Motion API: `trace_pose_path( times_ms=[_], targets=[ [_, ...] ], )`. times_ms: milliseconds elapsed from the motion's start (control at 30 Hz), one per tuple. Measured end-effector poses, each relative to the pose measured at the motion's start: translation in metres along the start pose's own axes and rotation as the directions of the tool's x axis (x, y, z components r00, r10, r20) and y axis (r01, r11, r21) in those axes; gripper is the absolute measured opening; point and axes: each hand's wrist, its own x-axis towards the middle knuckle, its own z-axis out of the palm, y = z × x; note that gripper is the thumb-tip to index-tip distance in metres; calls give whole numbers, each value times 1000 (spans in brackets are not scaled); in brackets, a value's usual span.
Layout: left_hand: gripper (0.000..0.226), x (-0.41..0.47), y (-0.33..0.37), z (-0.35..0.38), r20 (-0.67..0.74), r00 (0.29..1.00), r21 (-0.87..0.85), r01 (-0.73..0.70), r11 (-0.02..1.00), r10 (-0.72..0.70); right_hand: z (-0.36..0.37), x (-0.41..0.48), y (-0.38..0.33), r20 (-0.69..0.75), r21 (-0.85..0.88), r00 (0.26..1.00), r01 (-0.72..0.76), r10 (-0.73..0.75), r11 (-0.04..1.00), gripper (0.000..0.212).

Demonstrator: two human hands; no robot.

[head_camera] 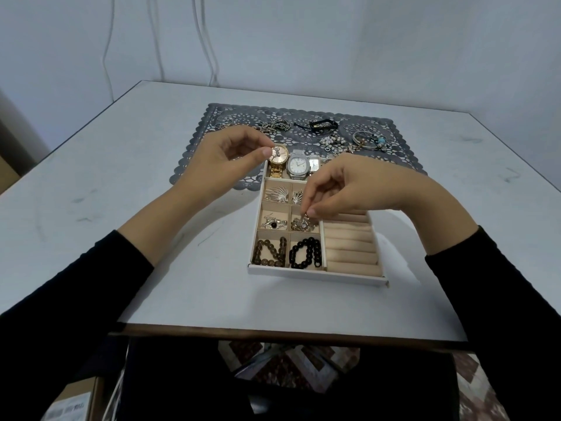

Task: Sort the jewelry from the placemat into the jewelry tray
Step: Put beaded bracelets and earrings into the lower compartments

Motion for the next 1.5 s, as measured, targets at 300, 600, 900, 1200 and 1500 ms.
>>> trace_pose_path(
  times_ms=[300, 600, 900, 1200, 1500],
  targets=[
    [8, 0, 0, 1, 8, 1000, 9, -6, 1000, 6, 15, 6, -8, -113, -211, 994, -17, -7, 977, 10],
    [9, -3, -1, -1, 7, 1000, 36, 2, 999, -2, 15, 3, -7, -143, -200, 989, -3, -26, 980, 12],
    [7, -7, 5, 3, 32, 999, 2, 8, 1000, -8, -1, -13, 31, -574, 133, 817, 34, 49, 991, 18],
    [9, -9, 8, 9, 80, 997, 2, 20, 1000, -20, -3, -20, 90, -811, -89, 572, -328, 123, 941, 29],
    [23, -17, 12, 13, 195, 981, 18, 15, 1000, -18, -2, -20, 107, -735, -203, 664, -411, 139, 889, 31]
  ],
)
